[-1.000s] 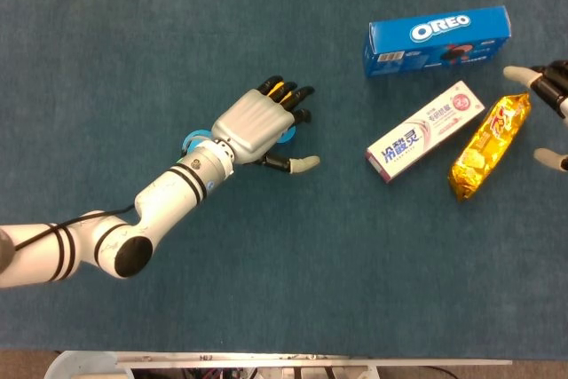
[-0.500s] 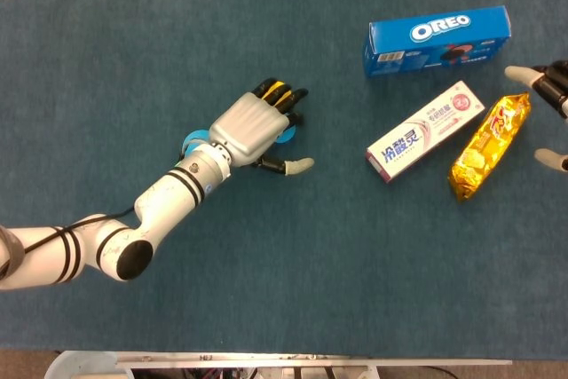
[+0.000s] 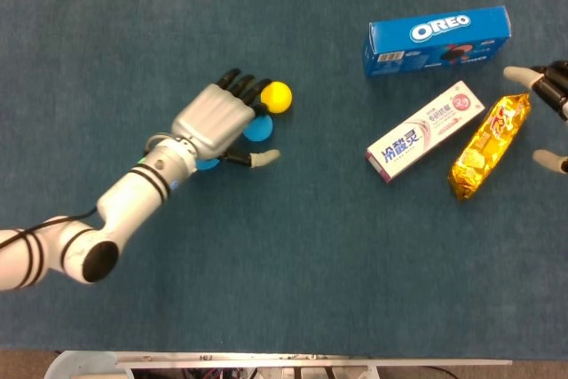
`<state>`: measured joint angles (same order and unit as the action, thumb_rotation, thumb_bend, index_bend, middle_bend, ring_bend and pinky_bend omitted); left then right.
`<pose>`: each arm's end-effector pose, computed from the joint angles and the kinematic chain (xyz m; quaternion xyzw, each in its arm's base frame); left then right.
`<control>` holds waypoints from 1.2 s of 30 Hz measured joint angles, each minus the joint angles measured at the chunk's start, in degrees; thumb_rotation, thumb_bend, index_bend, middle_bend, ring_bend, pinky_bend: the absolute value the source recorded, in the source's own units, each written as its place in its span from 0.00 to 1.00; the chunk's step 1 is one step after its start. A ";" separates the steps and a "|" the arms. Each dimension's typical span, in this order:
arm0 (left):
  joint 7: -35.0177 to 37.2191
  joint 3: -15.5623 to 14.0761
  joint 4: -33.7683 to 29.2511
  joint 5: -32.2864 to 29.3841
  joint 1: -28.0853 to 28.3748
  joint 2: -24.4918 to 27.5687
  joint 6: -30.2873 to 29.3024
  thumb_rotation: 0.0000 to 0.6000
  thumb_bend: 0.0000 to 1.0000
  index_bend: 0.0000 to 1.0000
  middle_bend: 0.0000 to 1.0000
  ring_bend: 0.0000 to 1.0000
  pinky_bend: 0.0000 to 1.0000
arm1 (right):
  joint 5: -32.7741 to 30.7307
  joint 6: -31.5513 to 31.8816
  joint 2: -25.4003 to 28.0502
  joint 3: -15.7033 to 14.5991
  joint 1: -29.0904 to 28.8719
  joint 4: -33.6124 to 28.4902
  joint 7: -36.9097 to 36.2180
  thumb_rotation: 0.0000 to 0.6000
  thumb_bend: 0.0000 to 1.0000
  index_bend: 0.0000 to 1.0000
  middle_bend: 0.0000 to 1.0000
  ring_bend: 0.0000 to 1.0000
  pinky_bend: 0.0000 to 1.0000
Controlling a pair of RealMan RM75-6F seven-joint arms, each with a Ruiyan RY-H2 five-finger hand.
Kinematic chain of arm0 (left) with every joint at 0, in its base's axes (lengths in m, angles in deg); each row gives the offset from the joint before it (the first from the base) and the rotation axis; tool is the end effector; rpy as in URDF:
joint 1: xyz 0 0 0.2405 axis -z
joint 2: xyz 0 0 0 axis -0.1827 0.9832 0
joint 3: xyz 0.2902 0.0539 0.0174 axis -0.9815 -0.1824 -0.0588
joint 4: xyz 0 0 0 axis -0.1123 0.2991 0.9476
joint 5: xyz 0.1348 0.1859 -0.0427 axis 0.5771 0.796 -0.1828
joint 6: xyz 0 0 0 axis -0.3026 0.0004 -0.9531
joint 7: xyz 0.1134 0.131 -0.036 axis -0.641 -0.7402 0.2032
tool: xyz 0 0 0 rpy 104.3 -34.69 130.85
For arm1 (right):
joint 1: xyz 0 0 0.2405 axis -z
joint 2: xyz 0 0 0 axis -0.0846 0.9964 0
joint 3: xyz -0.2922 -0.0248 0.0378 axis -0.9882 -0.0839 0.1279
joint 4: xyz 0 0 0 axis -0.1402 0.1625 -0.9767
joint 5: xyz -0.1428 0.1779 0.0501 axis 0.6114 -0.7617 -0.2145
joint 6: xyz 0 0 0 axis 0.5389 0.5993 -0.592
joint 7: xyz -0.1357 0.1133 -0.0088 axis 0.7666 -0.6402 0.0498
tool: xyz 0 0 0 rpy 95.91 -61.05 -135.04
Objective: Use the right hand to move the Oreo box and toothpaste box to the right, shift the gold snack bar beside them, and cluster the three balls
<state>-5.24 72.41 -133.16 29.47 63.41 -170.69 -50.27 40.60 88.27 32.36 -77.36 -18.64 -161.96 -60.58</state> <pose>-0.1574 0.3944 -0.0725 -0.8562 -0.2912 -0.2444 0.3497 -0.2308 -0.2943 0.1589 0.7605 -0.2819 0.3797 0.4449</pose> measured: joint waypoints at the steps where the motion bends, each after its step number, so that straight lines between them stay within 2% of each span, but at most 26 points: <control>1: -0.10 -0.11 -0.53 -0.01 -0.21 0.73 -0.33 0.01 0.18 0.24 0.00 0.00 0.00 | 0.06 0.01 0.01 0.03 -0.01 -0.17 0.03 1.00 0.00 0.20 0.33 0.29 0.53; 8: 0.66 0.61 -4.86 0.39 -1.43 4.61 -2.83 0.01 0.18 0.24 0.00 0.00 0.00 | 0.59 0.08 -0.05 0.20 -0.03 -1.36 0.60 1.00 0.00 0.20 0.33 0.29 0.53; 17: 1.71 3.36 -4.56 -0.72 0.44 1.75 -1.42 0.01 0.18 0.24 0.00 0.00 0.00 | 0.54 0.48 0.48 0.03 0.70 -1.65 0.83 1.00 0.00 0.20 0.33 0.29 0.53; 30: 0.15 6.80 3.83 -8.88 5.14 -6.32 1.02 0.01 0.18 0.24 0.00 0.00 0.00 | 0.10 0.51 0.20 -0.15 1.28 0.39 -0.69 1.00 0.00 0.20 0.33 0.29 0.53; 36: -0.63 6.95 7.97 -11.76 6.56 -9.22 2.01 0.02 0.18 0.23 0.00 0.00 0.00 | -0.10 0.42 0.08 -0.12 1.39 0.94 -1.14 1.00 0.00 0.20 0.33 0.29 0.53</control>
<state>-5.87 79.36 -125.19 17.71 69.97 -179.91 -48.26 40.50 88.69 32.44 -77.48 -17.25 -161.02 -61.73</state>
